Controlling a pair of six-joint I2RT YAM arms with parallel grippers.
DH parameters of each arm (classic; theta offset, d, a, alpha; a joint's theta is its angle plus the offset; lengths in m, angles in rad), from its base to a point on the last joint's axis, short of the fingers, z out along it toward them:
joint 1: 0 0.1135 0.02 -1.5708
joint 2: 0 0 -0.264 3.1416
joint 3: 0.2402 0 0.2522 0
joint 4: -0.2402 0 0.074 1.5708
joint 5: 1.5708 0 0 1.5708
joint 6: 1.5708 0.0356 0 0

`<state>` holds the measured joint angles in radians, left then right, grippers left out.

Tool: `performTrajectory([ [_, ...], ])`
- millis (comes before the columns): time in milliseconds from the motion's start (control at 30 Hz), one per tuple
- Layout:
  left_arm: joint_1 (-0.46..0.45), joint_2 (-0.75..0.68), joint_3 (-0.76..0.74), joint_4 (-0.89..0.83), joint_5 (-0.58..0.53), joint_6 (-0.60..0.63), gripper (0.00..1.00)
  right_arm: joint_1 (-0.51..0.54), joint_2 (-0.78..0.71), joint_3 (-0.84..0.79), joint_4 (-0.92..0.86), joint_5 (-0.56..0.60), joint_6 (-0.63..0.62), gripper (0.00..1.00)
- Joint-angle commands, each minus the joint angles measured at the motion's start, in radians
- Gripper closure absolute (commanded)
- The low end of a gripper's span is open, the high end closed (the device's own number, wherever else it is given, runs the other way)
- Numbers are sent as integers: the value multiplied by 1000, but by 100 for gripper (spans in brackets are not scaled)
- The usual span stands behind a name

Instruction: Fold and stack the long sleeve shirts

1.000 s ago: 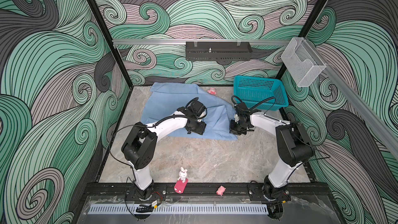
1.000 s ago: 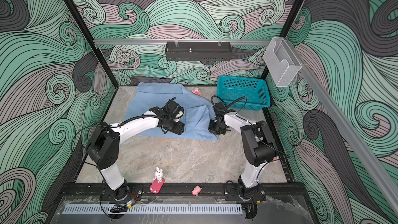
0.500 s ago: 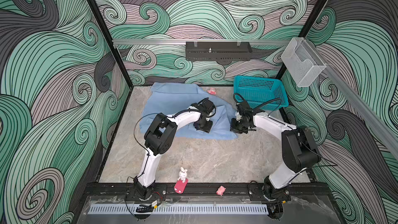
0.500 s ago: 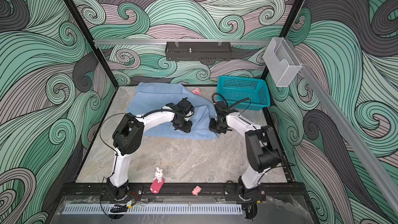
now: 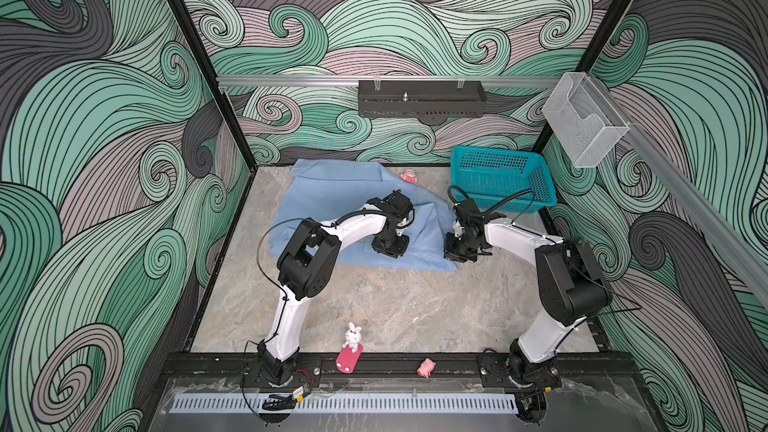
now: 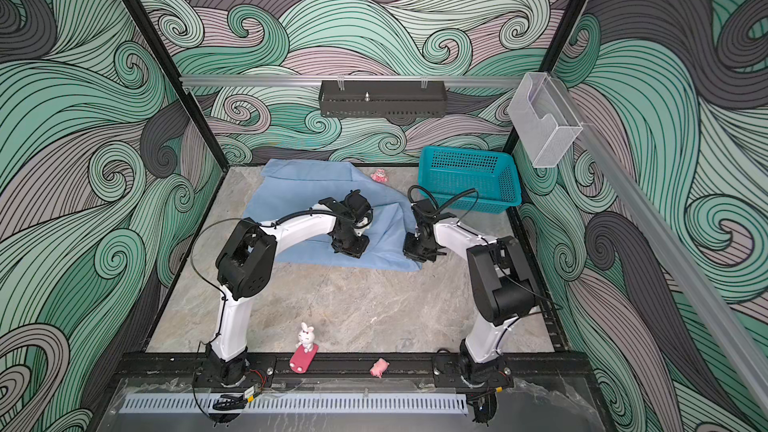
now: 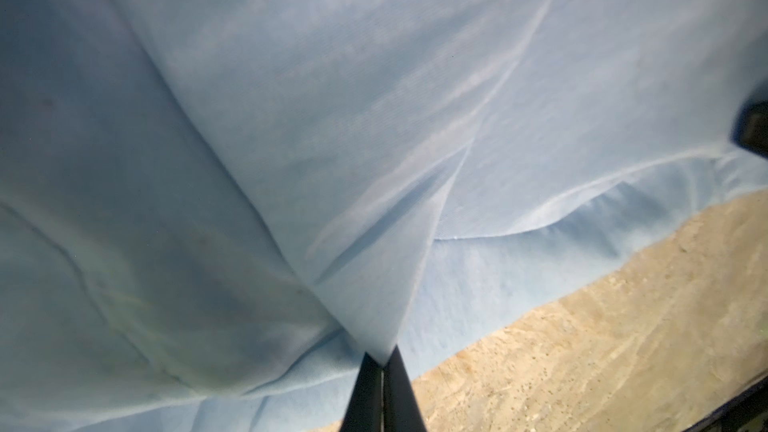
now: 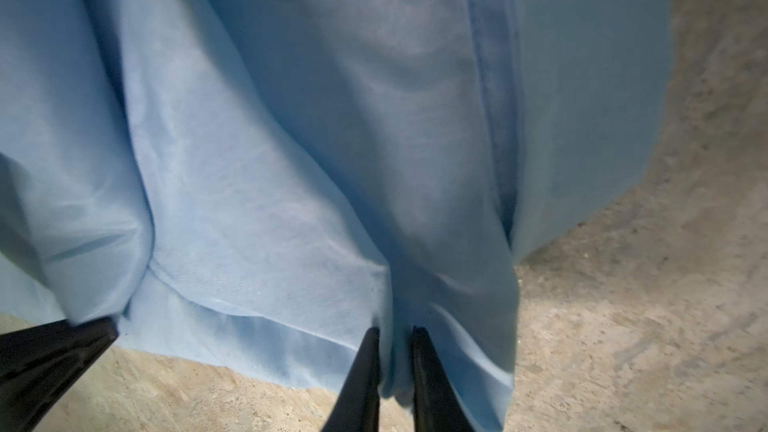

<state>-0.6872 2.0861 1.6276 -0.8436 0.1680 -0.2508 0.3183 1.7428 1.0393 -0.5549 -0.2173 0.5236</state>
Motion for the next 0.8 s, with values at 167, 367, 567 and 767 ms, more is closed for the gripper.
performTrajectory([
  [167,66,-167,176,-152,-48,9,100,-4,31,-31,11,27,-14,85],
  [367,194,-80,285,-180,2,7,100,-6,26,-34,2,33,-14,87],
  [567,271,248,690,-390,75,34,100,-7,12,-57,-1,27,-15,88],
  [767,335,509,960,-469,135,17,100,-4,2,-60,-6,10,-10,88],
])
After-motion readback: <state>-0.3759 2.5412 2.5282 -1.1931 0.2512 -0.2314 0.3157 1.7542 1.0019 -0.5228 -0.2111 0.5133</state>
